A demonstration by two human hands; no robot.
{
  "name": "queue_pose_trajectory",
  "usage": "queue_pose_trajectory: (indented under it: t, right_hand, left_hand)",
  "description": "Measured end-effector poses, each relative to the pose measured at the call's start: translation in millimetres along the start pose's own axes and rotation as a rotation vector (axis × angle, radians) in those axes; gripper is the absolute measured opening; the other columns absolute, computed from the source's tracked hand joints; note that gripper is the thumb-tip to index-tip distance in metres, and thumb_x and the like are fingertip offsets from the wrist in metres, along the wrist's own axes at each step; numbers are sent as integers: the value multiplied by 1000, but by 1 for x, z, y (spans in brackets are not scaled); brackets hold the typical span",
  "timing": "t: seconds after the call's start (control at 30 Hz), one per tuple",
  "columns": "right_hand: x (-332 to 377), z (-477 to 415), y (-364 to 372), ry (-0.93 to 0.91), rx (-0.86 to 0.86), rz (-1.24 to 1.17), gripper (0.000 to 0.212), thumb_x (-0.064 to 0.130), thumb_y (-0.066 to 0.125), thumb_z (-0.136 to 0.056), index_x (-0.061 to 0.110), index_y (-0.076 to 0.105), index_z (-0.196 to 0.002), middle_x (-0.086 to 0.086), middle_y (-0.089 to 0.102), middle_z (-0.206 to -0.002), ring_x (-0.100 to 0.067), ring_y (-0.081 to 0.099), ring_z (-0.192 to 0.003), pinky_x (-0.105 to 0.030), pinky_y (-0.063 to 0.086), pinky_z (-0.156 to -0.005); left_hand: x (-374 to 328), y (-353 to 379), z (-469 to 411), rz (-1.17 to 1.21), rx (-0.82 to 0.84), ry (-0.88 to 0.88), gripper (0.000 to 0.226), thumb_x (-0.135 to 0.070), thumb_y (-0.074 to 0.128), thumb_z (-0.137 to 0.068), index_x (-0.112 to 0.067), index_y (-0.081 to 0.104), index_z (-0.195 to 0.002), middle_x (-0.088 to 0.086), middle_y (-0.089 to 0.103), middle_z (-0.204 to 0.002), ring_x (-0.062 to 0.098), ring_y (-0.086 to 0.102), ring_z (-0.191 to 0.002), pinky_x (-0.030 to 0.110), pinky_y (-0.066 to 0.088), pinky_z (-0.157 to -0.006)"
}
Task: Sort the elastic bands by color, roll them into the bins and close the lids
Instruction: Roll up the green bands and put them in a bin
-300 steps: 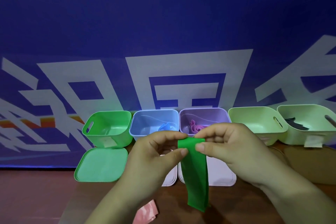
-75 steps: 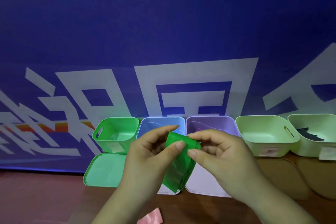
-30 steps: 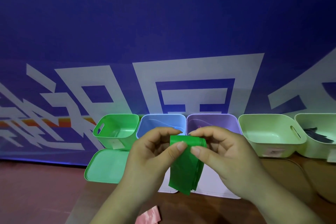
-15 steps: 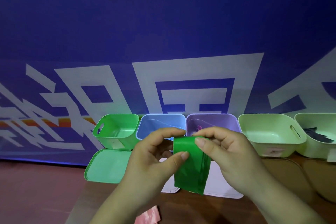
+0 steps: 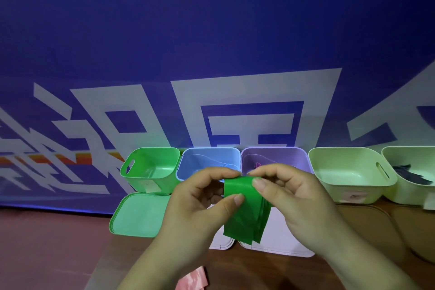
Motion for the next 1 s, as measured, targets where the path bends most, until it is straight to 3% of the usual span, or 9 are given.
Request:
queue_pose_trajectory:
  t: [0.1, 0.27, 0.4, 0.6, 0.77, 0.9, 1.0]
  right_hand:
    - [2, 2, 1, -20, 17, -3, 24, 24, 72, -74, 31, 73, -97, -5, 73, -94, -29, 68, -85, -33, 57, -80]
    - [5, 6, 5, -58, 54, 5, 36, 14, 76, -71, 33, 71, -102, -3, 73, -99, -17, 70, -85, -29, 57, -78]
    - [7, 7, 5, -88, 50, 43, 37, 14, 76, -72, 35, 71, -102, -1, 73, -100, -21, 71, -89, -33, 58, -82]
    - [7, 7, 4, -82, 39, 24, 34, 12, 77, -72, 32, 72, -99, -3, 73, -97, -20, 70, -85, -35, 59, -81]
    - [5, 5, 5, -56, 49, -5, 36, -2, 77, -78, 27, 72, -98, -3, 73, -95, -17, 68, -81, -29, 57, -77]
    - [3, 4, 3, -39, 45, -26, 30, 5, 78, -77, 27, 73, -97, -5, 74, -92, -17, 68, -78, -27, 56, -74]
    - [2, 3, 2, -35, 45, -20, 24, 18, 82, -75, 28, 73, -94, -5, 73, -92, -27, 69, -82, -29, 58, -76]
  left_hand:
    - [1, 1, 0, 57, 1, -19, 29, -3, 78, -70, -17, 74, -96, 9, 74, -86, 18, 69, -78, 25, 55, -70]
    - [-3, 2, 0, 135, -24, -39, 28, -4, 71, -69, -4, 69, -97, 7, 75, -79, 14, 70, -73, 20, 54, -65]
    - [-6, 5, 0, 126, -14, -35, 29, -6, 69, -70, 0, 67, -99, 0, 72, -72, 7, 67, -66, 15, 51, -62]
    - [-7, 5, 0, 97, -6, -29, 29, -11, 70, -71, -2, 68, -99, -2, 72, -73, 6, 65, -67, 15, 51, -62]
    - [1, 5, 0, 109, 33, -57, 27, -3, 75, -76, -12, 71, -102, 7, 75, -89, 16, 69, -82, 23, 55, -71]
    - [1, 5, 0, 87, 53, -45, 34, 0, 71, -74, -21, 71, -101, 6, 74, -90, 17, 68, -81, 24, 55, -71]
    - [0, 6, 0, 65, 78, -32, 34, 0, 73, -74, -22, 68, -99, 3, 72, -88, 18, 65, -79, 26, 54, -68]
Point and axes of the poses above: each hand's wrist, its own z-axis away from the middle knuckle, its own y-axis out of the palm, x = y × z, the point moved 10 cm from there along -z, towards the middle knuckle
